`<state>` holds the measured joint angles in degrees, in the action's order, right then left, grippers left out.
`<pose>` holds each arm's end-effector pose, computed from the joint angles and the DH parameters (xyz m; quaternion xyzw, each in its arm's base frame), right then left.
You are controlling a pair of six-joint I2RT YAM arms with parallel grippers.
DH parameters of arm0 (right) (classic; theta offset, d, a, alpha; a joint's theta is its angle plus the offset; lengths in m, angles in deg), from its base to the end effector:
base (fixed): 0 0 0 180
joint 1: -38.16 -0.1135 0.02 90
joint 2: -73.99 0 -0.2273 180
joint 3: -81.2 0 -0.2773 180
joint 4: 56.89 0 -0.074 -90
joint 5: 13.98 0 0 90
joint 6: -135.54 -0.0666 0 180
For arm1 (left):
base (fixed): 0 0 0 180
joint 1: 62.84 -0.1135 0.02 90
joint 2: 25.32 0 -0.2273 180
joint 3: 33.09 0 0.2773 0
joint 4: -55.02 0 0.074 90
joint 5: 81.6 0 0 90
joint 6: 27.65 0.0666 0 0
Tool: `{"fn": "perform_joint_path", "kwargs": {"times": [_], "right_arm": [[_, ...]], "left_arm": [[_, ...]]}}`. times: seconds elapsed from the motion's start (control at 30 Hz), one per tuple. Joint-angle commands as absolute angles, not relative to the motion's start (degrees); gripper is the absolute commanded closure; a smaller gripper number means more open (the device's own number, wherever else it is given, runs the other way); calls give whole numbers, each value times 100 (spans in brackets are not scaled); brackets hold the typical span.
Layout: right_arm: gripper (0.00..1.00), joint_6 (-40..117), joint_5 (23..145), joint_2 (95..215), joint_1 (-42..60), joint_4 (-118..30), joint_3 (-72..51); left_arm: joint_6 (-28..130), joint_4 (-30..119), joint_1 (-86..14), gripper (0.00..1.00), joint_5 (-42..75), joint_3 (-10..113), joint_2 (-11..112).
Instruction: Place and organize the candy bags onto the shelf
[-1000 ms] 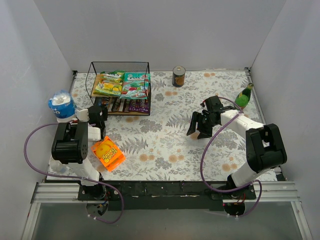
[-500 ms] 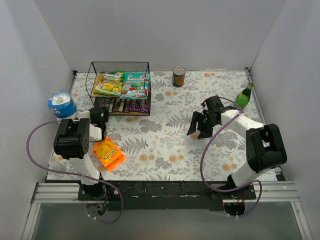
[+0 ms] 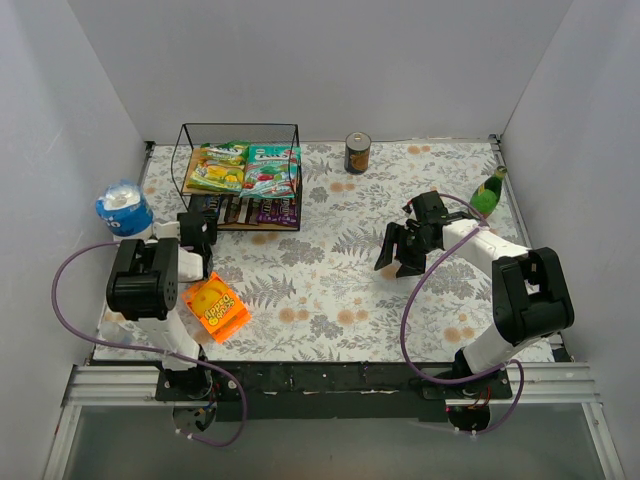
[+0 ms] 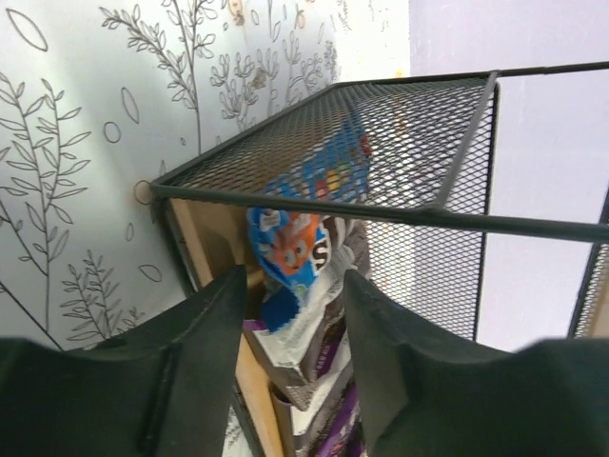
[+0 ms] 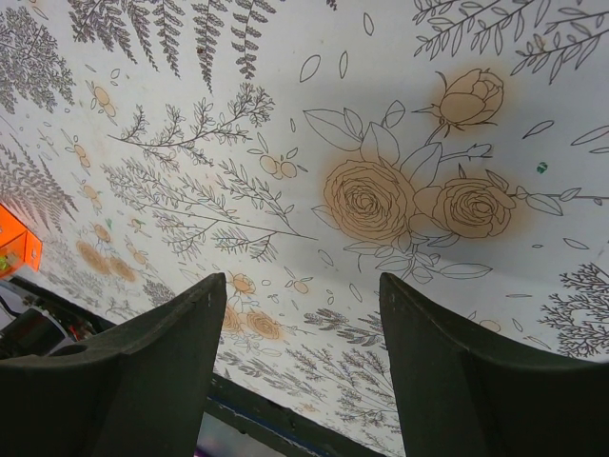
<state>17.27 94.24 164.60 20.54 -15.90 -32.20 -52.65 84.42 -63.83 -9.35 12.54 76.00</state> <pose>0.3118 0.1209 0.1036 0.0553 0.9630 0.2257 0.1365 0.3437 0.0262 0.0465 -0.7548 0.3757 -0.3660 0.3939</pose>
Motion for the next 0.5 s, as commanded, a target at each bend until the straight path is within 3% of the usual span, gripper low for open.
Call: {"fn": "perform_joint_path", "kwargs": {"times": [0.0,0.17,0.47], "right_arm": [[28,1804,9527,16364,2094,-1635,-3155],[27,1751,9509,16312,2111,-1662,-3207],[27,1680,9439,16153,2129,-1706,-3216]], "left_arm": [[-10104,8112,-6381,52,-1093,1413,7066],[-9849,7568,-6372,44,-1076,1457,6583],[-10008,4680,-5757,32,-1304,1790,5300]]}}
